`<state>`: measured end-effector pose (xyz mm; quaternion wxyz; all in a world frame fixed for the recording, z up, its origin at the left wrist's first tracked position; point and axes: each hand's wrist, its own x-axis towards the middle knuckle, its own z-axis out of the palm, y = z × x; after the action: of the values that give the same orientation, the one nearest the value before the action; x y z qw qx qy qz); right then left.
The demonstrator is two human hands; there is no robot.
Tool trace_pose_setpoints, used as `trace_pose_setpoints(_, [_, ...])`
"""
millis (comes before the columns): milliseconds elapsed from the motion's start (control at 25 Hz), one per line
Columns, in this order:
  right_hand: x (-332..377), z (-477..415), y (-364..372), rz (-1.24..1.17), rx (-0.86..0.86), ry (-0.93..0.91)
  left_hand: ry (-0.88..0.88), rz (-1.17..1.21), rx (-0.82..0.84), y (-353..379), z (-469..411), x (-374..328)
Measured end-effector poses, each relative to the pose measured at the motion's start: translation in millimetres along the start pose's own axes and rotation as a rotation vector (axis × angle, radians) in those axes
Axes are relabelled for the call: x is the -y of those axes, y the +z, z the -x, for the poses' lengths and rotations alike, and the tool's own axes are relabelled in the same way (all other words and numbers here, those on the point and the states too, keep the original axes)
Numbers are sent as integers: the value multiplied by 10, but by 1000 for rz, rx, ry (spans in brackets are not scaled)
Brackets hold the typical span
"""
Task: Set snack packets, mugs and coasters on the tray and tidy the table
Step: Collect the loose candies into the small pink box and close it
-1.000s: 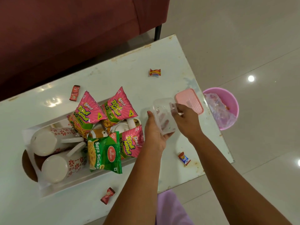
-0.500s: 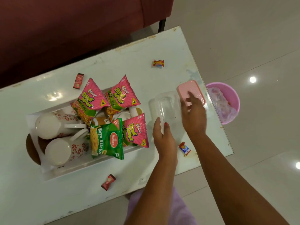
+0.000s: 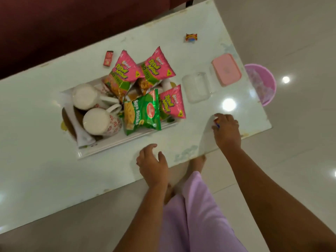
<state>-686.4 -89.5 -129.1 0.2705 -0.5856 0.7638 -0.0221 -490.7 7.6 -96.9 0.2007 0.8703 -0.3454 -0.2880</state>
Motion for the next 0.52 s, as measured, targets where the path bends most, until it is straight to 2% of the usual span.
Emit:
trace_pose_setpoints(80, [57,25,64,-25,-36,10,11,-161,24,-160,-131,174])
trace_pose_setpoints(240, [135,85,96,-124,-55,29,-38,-327,264,-185,-226,286])
trace_pose_setpoints(320, [154,151,117,-228,-73,69,-19,-380,278,-180,-208,337])
trace_pose_setpoints(440, [158,229,109,-283,-96,77,43,-395,310,-209,-197,362])
trace_pose_setpoints(520, [202,215,30,-365,-140,84,98,-264,368,-208,-159,201])
